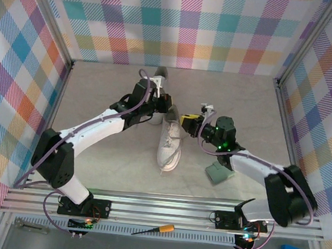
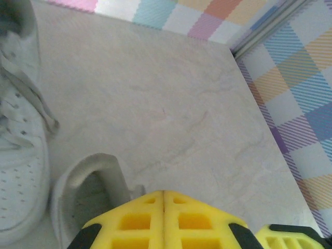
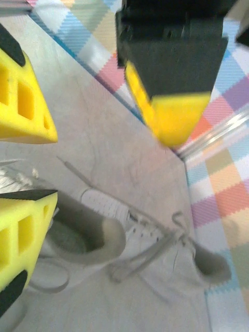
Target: Tie the shoes
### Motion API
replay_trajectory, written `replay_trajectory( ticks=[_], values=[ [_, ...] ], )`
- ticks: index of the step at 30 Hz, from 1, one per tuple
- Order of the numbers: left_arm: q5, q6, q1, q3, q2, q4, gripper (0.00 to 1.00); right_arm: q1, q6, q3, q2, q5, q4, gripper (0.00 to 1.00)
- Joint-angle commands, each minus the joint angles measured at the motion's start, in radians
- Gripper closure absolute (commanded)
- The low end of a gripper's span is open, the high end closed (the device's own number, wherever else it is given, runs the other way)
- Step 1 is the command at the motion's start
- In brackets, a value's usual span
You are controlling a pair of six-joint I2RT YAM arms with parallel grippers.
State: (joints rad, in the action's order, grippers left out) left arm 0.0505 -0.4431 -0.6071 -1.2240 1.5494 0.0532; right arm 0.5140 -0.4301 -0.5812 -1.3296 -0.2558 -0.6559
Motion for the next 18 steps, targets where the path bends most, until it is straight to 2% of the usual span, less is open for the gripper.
replay_trajectory(
  ticks=[1, 5, 10, 12, 15, 18],
  values=[
    [-0.071, 0.067, -0.001, -0.036, -0.06, 0.043, 1.0, 0.023, -0.016, 0.032, 0.105, 0.14, 0.262, 0.72],
    [-0.071, 0.073, 0.003, -0.024, -0.073, 0.053, 1.0, 0.037, -0.022, 0.007, 0.168, 0.253, 0.511, 0.77],
    [-0.064, 0.073, 0.003, 0.018, -0.103, 0.059, 1.0, 0.025, -0.079, -0.093, 0.112, 0.357, 0.75, 0.77],
    [-0.065, 0.075, 0.003, 0.041, -0.124, 0.064, 1.0, -0.002, -0.1, -0.15, 0.053, 0.313, 0.803, 0.77],
    [-0.074, 0.085, 0.003, 0.075, -0.164, 0.087, 1.0, -0.008, -0.06, -0.21, -0.03, 0.209, 0.786, 0.77],
    [-0.082, 0.09, 0.004, 0.121, -0.215, 0.104, 1.0, -0.051, -0.072, -0.265, -0.115, 0.173, 0.811, 0.76]
  ],
)
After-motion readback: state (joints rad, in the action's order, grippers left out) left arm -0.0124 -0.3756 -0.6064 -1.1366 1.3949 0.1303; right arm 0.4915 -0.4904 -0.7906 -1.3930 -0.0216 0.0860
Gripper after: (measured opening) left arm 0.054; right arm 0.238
